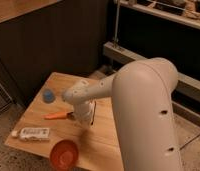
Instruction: Push the eraser across the table
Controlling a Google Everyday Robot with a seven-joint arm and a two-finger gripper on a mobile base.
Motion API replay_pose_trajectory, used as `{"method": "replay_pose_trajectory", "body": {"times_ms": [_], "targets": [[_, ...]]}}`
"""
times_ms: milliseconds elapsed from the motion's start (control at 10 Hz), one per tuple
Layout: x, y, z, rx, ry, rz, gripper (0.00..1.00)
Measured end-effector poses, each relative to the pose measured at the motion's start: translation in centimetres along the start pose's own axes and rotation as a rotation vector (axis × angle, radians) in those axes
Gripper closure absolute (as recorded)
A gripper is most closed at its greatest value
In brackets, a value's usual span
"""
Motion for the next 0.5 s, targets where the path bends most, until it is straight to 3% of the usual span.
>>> {"method": "replay_pose_trajectory", "body": {"times_ms": [500], "targets": [[-0.44,0.04,0.53,0.004,0.008,0.002,0.64]]}}
